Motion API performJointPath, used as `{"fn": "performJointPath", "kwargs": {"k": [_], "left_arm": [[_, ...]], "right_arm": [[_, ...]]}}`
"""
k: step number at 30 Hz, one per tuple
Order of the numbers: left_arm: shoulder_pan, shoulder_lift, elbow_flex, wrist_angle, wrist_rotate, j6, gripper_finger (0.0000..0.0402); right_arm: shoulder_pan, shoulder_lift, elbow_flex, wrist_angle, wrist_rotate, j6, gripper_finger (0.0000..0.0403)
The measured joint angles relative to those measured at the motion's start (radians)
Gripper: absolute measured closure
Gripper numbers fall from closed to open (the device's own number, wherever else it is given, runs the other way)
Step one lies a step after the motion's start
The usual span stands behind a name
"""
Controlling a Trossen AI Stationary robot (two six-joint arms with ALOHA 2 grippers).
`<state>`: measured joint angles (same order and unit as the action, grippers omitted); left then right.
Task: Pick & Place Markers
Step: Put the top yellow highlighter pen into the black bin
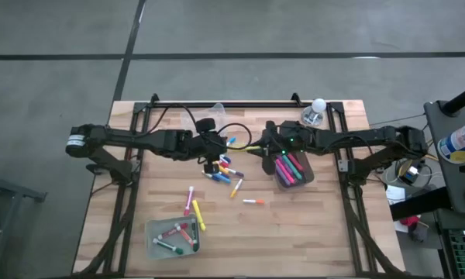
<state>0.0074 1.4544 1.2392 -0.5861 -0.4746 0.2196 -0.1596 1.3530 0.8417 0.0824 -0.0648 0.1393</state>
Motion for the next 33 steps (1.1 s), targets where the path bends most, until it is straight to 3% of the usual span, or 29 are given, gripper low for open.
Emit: {"fn": "performJointPath", "kwargs": {"k": [11, 17, 33], "left_arm": [[-0.001, 0.0, 0.0, -0.04, -0.025, 0.004, 0.0239], [-0.001, 0.0, 0.0, -0.044, -0.022, -0.003, 0.0239], [-0.003, 0.0, 0.0, -0.109, -0.02, -0.059, 0.0239]], "right_arm": [[-0.001, -0.196, 0.0, -0.559, 0.168, 0.308, 0.0335], [-0.002, -0.241, 0.0, -0.774, 0.222, 0.459, 0.0335], [0.003, -0.204, 0.0, -0.867, 0.252, 0.51, 0.0335]]}}
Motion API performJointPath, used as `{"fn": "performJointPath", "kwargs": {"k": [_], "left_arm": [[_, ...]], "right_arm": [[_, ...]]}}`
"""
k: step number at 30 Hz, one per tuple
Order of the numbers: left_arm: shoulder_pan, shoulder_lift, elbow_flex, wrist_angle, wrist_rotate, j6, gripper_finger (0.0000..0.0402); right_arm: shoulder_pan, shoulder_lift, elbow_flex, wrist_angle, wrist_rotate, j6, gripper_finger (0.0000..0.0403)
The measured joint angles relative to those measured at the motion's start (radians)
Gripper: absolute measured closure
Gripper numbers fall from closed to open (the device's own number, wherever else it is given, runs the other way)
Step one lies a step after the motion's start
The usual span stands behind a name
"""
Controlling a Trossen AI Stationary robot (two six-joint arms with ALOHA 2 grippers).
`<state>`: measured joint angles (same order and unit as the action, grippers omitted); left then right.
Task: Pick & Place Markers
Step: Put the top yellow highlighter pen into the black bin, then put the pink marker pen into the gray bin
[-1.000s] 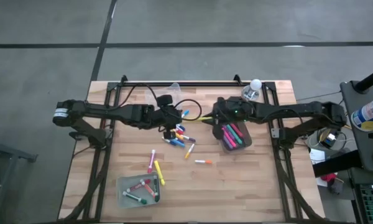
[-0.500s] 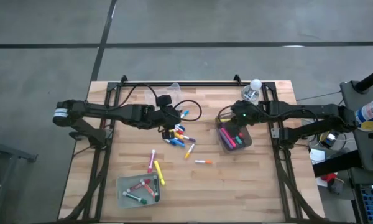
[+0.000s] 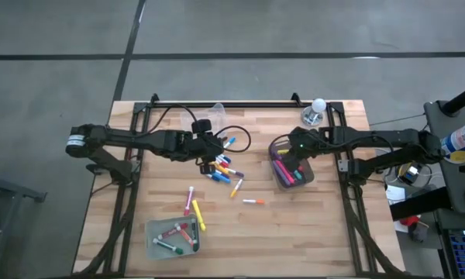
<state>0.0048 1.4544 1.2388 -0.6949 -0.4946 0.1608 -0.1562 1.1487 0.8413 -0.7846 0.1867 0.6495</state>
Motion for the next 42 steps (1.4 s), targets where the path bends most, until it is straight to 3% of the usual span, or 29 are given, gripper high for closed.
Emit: {"fn": "performJointPath", "kwargs": {"k": [5, 15, 21, 26, 30, 35, 38, 42], "left_arm": [[0.0, 0.0, 0.0, -0.005, 0.015, -0.005, 0.0239], [0.0, 0.0, 0.0, -0.112, 0.129, 0.049, 0.0239], [-0.002, 0.0, 0.0, -0.271, 0.396, 0.111, 0.0238], [-0.001, 0.0, -0.004, -0.331, 0.541, 0.05, 0.0238], [-0.003, 0.002, -0.037, -0.318, 0.59, -0.091, 0.0238], [0.002, 0.012, -0.094, -0.308, 0.61, -0.468, 0.0238], [0.0, 0.021, -0.134, -0.287, 0.686, -0.627, 0.0238], [0.0, 0.034, -0.202, -0.27, 0.693, -0.824, 0.0239]], "right_arm": [[0.002, 0.001, -0.002, 0.007, 0.002, -0.036, 0.0313], [0.002, -0.001, -0.011, 0.051, 0.03, -0.064, 0.0195], [0.015, -0.002, -0.006, 0.185, 0.015, -0.166, 0.0166], [0.015, -0.002, -0.003, 0.313, 0.017, -0.25, 0.0161], [0.015, -0.001, -0.003, 0.404, 0.016, -0.284, 0.0163], [0.015, -0.001, -0.006, 0.509, 0.02, -0.338, 0.0165], [0.014, -0.001, -0.008, 0.567, 0.023, -0.388, 0.0165], [0.014, -0.001, -0.01, 0.609, 0.023, -0.445, 0.0165]]}}
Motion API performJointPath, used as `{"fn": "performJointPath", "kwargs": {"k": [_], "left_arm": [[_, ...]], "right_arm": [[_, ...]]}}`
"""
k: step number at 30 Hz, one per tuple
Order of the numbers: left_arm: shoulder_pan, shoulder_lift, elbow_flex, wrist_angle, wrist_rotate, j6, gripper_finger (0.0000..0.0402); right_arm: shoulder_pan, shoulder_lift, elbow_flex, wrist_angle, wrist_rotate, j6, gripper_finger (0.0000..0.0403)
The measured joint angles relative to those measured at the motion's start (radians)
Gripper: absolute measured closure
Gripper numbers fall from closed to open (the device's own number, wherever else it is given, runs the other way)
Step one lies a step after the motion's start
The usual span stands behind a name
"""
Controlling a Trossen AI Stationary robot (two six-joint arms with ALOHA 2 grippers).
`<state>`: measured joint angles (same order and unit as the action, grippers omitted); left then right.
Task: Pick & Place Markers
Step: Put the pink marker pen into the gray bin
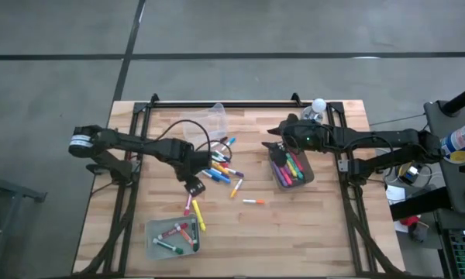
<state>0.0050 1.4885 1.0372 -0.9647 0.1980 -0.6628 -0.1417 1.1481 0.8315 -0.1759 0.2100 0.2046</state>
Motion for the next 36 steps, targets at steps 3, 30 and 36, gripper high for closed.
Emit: {"fn": "performJointPath", "kwargs": {"k": [3, 30, 36], "left_arm": [[0.001, 0.009, -0.038, 0.018, 0.0, -0.067, 0.0239], [-0.002, 0.011, -0.245, 0.319, 0.03, -0.231, 0.0239], [-0.001, 0.019, -0.292, 0.365, 0.03, -0.232, 0.0241]], "right_arm": [[0.0, 0.0, -0.001, 0.001, 0.002, -0.026, 0.0165], [0.0, 0.002, -0.011, 0.023, 0.001, -0.078, 0.0165], [0.0, 0.001, -0.014, 0.025, 0.001, -0.078, 0.0165]]}}
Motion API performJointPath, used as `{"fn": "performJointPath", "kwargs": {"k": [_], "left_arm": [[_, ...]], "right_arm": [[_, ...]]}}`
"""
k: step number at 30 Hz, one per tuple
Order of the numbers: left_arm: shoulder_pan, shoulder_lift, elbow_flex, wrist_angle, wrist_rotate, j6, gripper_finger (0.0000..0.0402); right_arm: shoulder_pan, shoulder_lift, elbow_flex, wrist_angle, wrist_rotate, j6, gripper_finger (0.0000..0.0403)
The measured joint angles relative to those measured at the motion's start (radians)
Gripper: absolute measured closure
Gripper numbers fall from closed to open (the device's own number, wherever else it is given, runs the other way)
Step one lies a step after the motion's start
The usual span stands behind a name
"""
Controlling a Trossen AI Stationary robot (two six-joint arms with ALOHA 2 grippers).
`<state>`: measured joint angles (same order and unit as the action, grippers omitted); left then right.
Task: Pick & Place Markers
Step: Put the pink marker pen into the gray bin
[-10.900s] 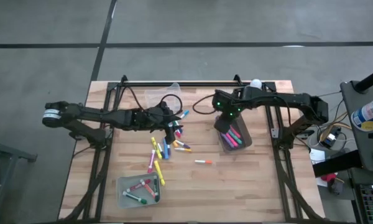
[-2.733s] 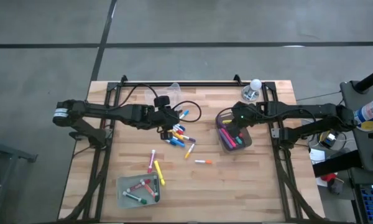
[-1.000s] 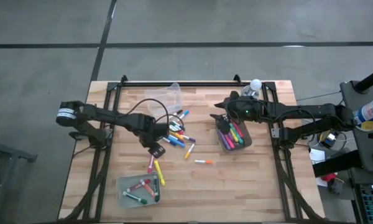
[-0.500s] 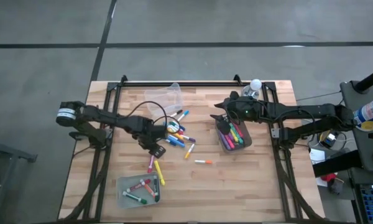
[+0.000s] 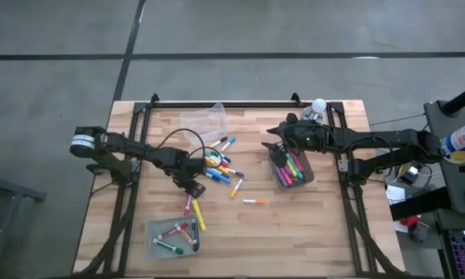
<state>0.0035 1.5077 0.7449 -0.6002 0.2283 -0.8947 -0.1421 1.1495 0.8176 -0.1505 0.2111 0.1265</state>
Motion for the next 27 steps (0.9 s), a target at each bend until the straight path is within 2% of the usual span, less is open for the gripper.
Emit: {"fn": "performJointPath", "kwargs": {"k": [4, 12, 16, 22, 27], "left_arm": [[-0.001, 0.011, -0.009, -0.001, -0.022, 0.007, 0.0262], [0.0, 0.016, 0.026, -0.032, -0.033, 0.098, 0.0347], [0.002, 0.016, 0.073, -0.044, -0.058, 0.152, 0.0349], [0.004, 0.014, 0.185, -0.245, -0.047, 0.215, 0.0349], [-0.003, 0.013, 0.291, -0.345, 0.072, 0.253, 0.0349]], "right_arm": [[0.0, 0.0, 0.0, 0.003, 0.0, 0.0, 0.0165], [0.0, 0.0, -0.001, 0.007, 0.0, -0.007, 0.0165], [0.0, 0.0, -0.001, 0.008, 0.0, -0.007, 0.0165], [0.0, 0.0, -0.005, 0.008, 0.0, -0.007, 0.0165], [0.0, 0.0, -0.007, 0.008, 0.0, -0.007, 0.0165]]}}
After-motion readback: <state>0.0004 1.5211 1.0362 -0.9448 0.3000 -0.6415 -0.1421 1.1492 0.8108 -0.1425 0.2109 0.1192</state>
